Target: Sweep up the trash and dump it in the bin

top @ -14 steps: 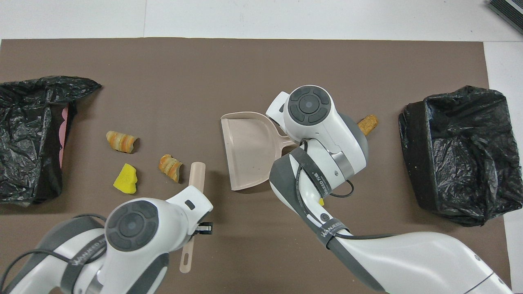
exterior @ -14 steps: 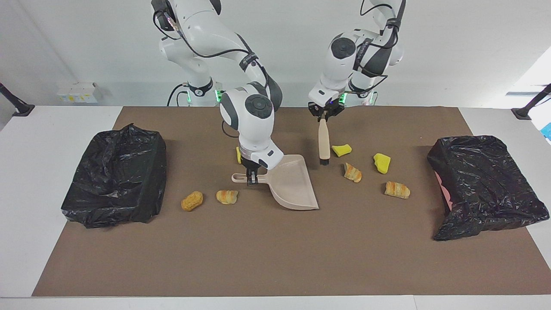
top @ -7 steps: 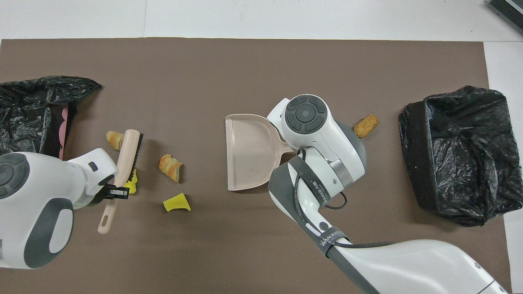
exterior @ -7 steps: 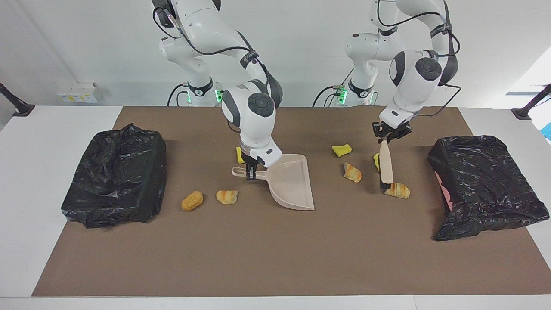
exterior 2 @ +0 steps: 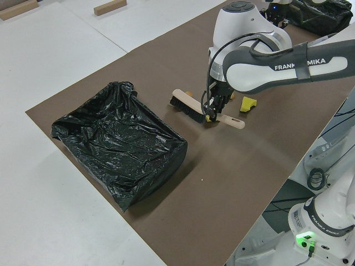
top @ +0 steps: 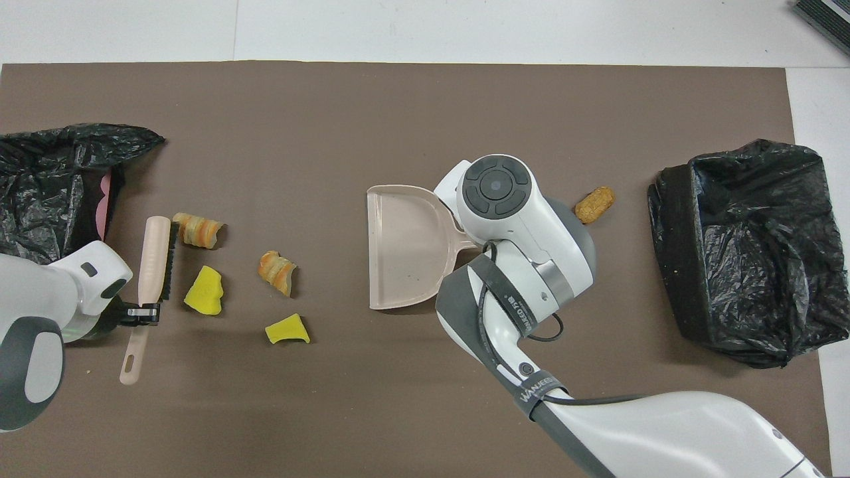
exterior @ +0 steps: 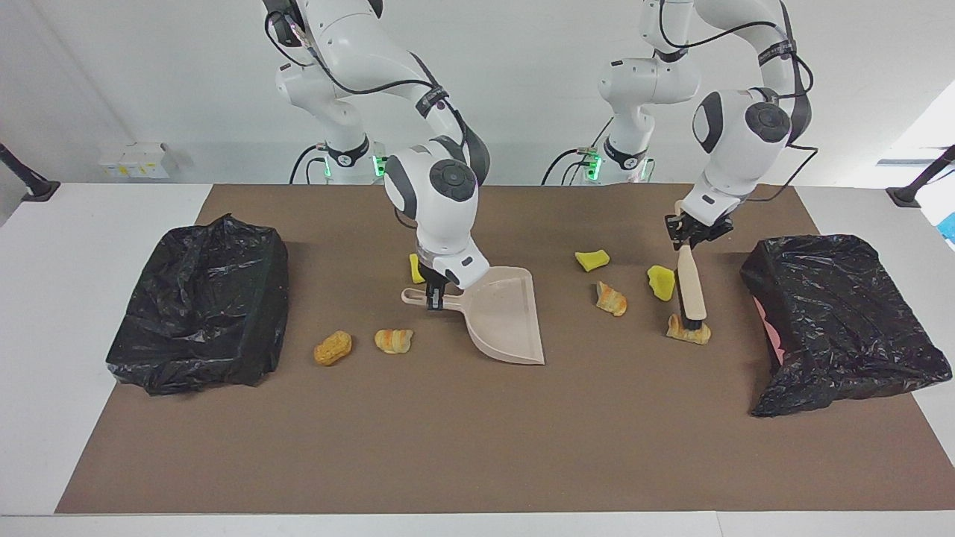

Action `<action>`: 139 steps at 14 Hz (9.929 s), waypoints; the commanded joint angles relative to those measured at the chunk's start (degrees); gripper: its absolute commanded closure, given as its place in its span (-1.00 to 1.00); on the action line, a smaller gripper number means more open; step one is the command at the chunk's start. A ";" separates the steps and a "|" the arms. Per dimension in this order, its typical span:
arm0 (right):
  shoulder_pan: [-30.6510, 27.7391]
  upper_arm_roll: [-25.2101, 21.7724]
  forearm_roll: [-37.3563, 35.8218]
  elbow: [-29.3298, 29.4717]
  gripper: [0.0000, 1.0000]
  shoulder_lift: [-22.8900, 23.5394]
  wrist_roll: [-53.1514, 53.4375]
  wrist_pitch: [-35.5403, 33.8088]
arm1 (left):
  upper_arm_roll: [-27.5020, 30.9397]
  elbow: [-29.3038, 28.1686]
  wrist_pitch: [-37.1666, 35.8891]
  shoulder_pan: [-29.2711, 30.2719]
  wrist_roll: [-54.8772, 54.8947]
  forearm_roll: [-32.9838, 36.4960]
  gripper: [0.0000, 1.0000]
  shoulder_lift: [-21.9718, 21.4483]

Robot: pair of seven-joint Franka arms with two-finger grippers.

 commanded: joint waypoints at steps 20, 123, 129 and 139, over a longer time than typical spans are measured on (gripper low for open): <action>1.12 0.39 -0.77 -1.68 1.00 -0.73 4.19 0.49 | -1.30 9.39 13.86 -39.89 -27.83 -19.65 1.00 15.03; -9.50 0.40 9.23 -2.03 1.00 -3.44 -11.87 7.35 | 0.37 15.13 1.64 -28.20 -27.55 -21.42 1.00 16.54; -24.61 0.31 15.05 -2.38 1.00 -10.56 -25.16 -2.39 | 0.19 11.70 3.39 -37.85 -33.17 -21.34 1.00 13.64; -52.83 -0.48 13.74 -1.33 1.00 -15.75 -58.89 -10.76 | 0.01 -1.31 16.40 -54.22 -43.47 -20.81 1.00 5.99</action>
